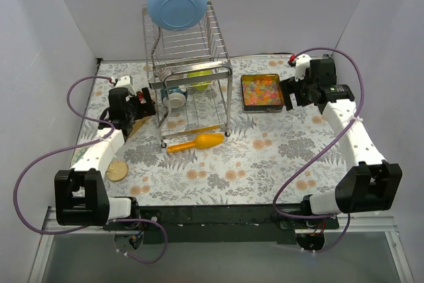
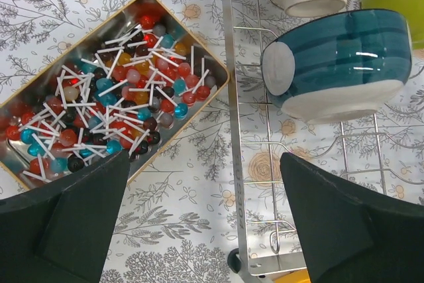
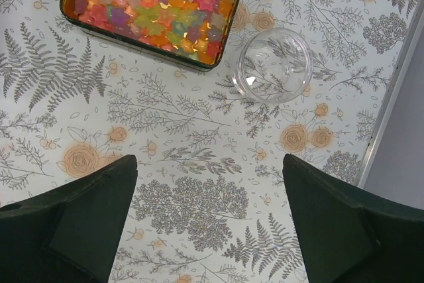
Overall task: Pack the candies
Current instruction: Pick up the packing bottle from the center of the board.
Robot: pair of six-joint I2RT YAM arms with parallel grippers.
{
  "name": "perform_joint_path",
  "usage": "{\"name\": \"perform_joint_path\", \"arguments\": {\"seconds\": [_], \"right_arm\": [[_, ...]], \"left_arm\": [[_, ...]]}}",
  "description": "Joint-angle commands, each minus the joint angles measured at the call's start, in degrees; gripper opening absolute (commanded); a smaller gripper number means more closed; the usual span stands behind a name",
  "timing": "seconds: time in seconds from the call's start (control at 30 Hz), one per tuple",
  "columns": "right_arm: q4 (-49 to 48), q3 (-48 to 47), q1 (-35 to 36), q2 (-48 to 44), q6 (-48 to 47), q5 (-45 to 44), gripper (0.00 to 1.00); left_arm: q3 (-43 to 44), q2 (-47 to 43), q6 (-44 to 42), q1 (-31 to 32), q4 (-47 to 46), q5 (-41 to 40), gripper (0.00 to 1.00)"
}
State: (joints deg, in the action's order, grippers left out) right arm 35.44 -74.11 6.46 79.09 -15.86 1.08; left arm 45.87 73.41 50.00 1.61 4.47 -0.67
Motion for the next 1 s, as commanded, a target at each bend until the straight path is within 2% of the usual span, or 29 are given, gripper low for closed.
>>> {"name": "perform_joint_path", "arguments": {"seconds": [0.0, 0.1, 0.3, 0.43, 0.57, 0.67, 0.77, 0.8, 0.87, 0.97], "right_arm": [[-2.1, -2.8, 0.0, 0.5, -0.1, -0.8, 0.98], [-1.4, -3.5, -0.1, 0.8, -1.4, -0.7, 0.98], [-1.4, -3.3, -0.1, 1.2, -4.2, -0.1, 0.98], [-0.5, -5.0, -0.2, 1.9, -7.1, 2.3, 0.98], [0.0, -9.4, -3.6, 7.6, -0.3, 0.7, 0.98], [1.3, -13.8, -5.1, 12.4, -2.7, -4.0, 0.96], [7.2, -17.1, -5.9, 18.3, -10.4, -1.5, 0.77], [9.2, -19.6, -5.8, 20.0, -13.8, 2.0, 0.67], [14.7, -22.3, -8.2, 24.6, -16.9, 6.9, 0.62], [16.1, -25.2, -9.3, 28.7, -22.2, 9.7, 0.65]], "left_arm": [[6.3, 1.9, -2.8, -0.3, 1.8, -2.0, 0.98], [11.3, 5.1, -5.8, -0.8, 4.2, -6.3, 0.98], [14.9, 7.3, -8.6, -4.1, 7.4, -2.1, 0.98], [15.9, 7.1, -9.7, -4.2, 15.0, 0.2, 0.98], [15.4, 5.4, -9.5, -4.3, 17.8, 2.5, 0.98], [14.3, 4.4, -8.0, -4.3, 17.1, 2.9, 0.98], [13.6, 3.9, -7.2, -4.4, 16.4, 1.4, 0.98], [13.5, 3.9, -7.3, -4.7, 15.9, 1.4, 0.98], [13.1, 3.7, -7.8, -4.9, 15.7, 1.4, 0.98], [12.9, 3.8, -8.2, -5.3, 15.7, -0.5, 0.98]]}}
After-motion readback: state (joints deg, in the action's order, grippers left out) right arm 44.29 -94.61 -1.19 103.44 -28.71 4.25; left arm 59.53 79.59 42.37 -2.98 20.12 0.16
